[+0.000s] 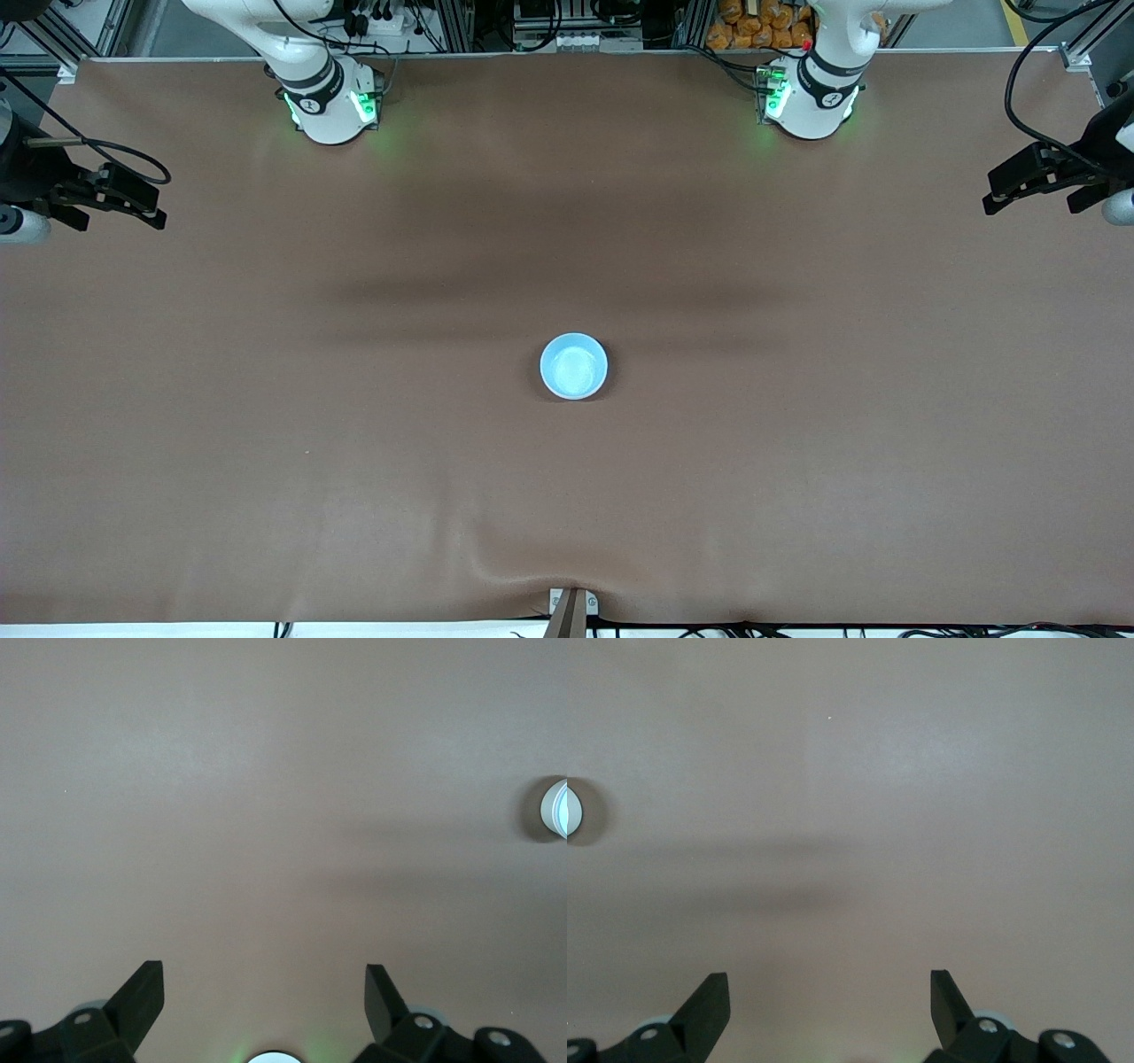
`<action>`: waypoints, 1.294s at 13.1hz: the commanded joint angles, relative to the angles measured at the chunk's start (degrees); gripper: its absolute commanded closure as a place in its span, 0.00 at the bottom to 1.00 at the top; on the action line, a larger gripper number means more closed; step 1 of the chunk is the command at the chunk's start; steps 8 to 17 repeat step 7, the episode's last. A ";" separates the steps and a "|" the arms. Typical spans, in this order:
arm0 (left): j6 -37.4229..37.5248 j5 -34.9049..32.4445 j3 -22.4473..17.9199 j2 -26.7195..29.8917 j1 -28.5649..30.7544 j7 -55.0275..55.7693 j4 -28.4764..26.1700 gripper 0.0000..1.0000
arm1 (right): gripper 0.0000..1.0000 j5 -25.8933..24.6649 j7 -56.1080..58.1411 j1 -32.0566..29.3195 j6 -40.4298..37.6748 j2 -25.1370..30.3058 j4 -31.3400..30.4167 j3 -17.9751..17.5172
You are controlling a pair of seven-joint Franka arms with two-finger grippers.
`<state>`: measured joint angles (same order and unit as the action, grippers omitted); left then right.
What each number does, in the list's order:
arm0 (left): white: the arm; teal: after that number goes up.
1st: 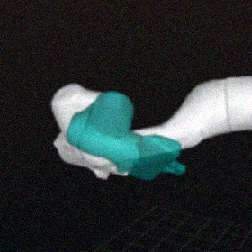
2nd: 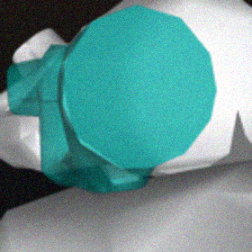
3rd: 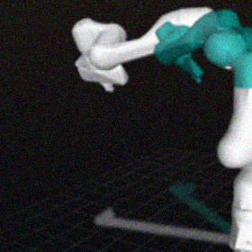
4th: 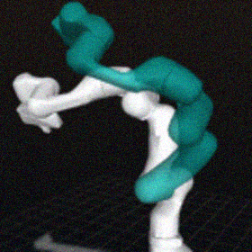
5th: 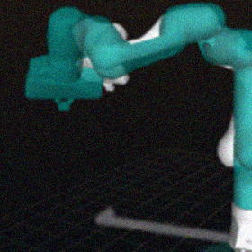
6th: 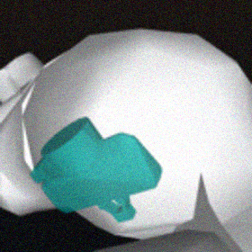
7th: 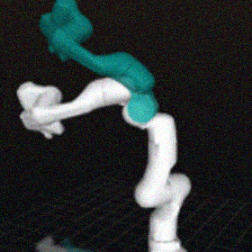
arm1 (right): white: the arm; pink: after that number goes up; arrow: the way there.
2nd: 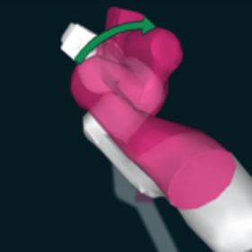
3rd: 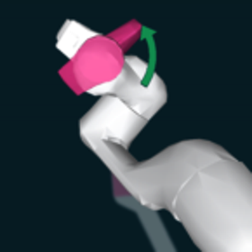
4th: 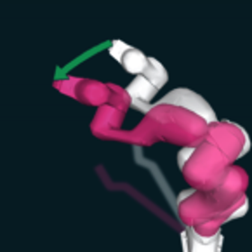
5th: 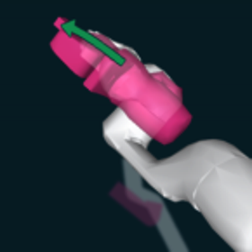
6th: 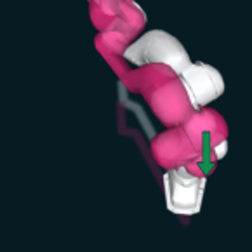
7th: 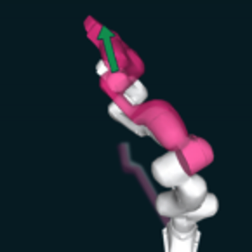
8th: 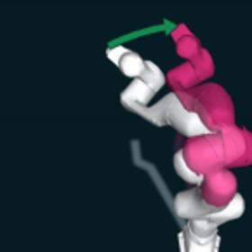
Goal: Stack pink and blue bowls on white bowl
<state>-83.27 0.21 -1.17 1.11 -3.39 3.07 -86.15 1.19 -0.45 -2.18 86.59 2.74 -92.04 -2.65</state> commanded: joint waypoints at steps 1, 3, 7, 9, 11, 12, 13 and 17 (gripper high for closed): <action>0.48 -0.74 0.03 -0.23 0.05 -0.96 0.81 0.00 | 0.00 0.13 -0.07 0.86 -0.99 -0.54 0.98 0.28; 0.57 -0.65 0.03 -0.23 0.05 -0.96 0.81 0.00 | 0.00 0.22 0.01 0.60 -0.99 -0.71 0.98 0.28; 0.66 -0.65 0.03 -0.31 -0.04 -0.79 0.72 0.00 | 0.00 0.13 0.37 0.68 -0.99 -0.80 0.98 0.19; 0.66 -0.65 0.03 -0.31 -0.04 -0.79 0.72 0.00 | 0.00 0.13 0.37 0.68 -0.99 -0.80 0.98 0.19; 0.66 -0.65 0.03 -0.31 -0.04 -0.79 0.72 0.00 | 0.00 0.13 0.37 0.68 -0.99 -0.80 0.98 0.19; 0.66 -0.65 0.03 -0.31 -0.04 -0.79 0.72 0.00 | 0.00 0.13 0.37 0.68 -0.99 -0.80 0.98 0.19; 0.66 -0.65 0.03 -0.31 -0.04 -0.79 0.72 0.00 | 0.00 0.13 0.37 0.68 -0.99 -0.80 0.98 0.19; 0.66 -0.65 0.03 -0.31 -0.04 -0.79 0.72 0.00 | 0.00 0.13 0.37 0.68 -0.99 -0.80 0.98 0.19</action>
